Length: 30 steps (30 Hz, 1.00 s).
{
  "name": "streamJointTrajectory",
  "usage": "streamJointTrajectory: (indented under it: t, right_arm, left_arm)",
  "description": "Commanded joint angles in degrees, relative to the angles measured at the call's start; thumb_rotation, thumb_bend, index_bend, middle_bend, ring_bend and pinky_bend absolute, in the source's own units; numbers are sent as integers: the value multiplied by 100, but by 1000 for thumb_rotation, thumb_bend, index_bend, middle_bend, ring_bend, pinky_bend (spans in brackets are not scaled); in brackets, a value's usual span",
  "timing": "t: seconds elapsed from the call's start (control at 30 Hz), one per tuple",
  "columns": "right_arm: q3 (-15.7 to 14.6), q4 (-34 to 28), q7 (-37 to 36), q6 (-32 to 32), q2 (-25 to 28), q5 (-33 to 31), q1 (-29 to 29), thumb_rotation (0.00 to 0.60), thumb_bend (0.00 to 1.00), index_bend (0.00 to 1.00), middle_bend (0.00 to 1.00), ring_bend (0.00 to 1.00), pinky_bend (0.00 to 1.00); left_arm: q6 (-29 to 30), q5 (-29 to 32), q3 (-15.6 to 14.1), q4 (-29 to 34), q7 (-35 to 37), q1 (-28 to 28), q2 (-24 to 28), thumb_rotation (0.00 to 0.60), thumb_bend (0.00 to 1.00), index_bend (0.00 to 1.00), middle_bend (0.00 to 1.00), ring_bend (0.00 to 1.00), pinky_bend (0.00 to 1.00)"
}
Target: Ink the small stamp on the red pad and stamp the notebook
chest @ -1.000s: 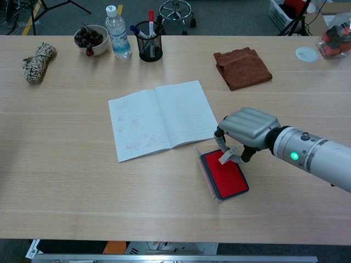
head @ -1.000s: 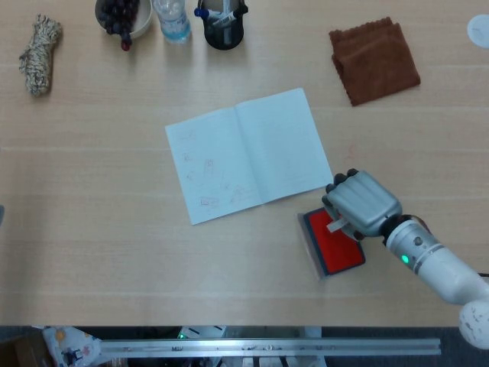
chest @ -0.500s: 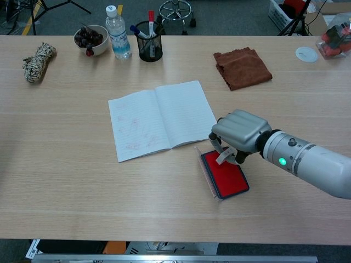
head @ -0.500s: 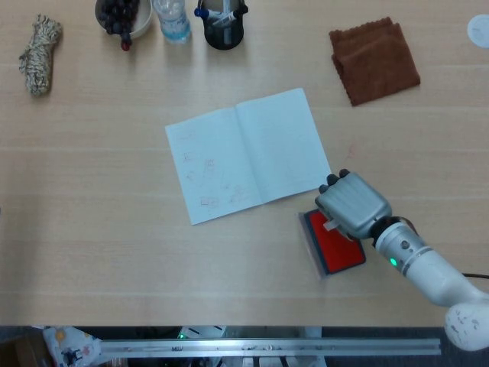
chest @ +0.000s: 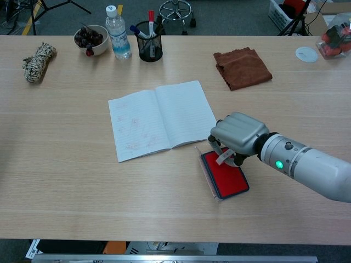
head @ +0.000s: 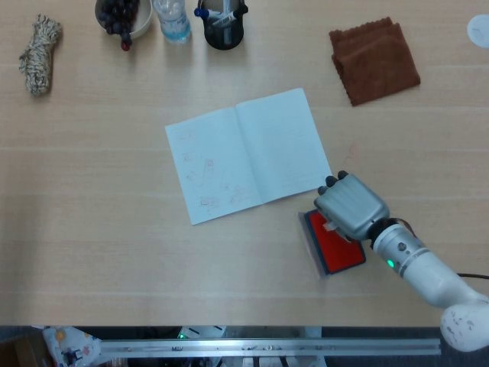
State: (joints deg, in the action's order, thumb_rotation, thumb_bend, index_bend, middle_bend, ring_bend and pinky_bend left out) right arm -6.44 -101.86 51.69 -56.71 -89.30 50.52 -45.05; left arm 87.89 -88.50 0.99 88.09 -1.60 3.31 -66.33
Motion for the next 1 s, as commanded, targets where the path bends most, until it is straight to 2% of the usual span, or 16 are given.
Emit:
streamJointTrajectory:
  t: [0.03,0.4,0.73,1.0]
  right_arm:
    - [-5,45,-32,11,-26,-9,-1,600,340,629,434,267,295]
    - [34,53,-242,-2,30,72,14,600,341,631,436,267,295]
    - [515,-71,-850,-121,381,68,25,600,341,633,438,267,295]
    - [819,505,-809,-16,40,-300,-185,600,340,633,438,267,295]
  left_arm:
    - [7,6,3,-3,5,-5,0,600,265,138,114,131,67]
    - [24,16,20,-2,15,-12,8,600,265,136,113,131,67]
    - [28,-7,15,36,-23,-11,16,600,265,135,113,131,67]
    - [18,-4,3,99,-78,-17,42,600,265,135,113,130,67]
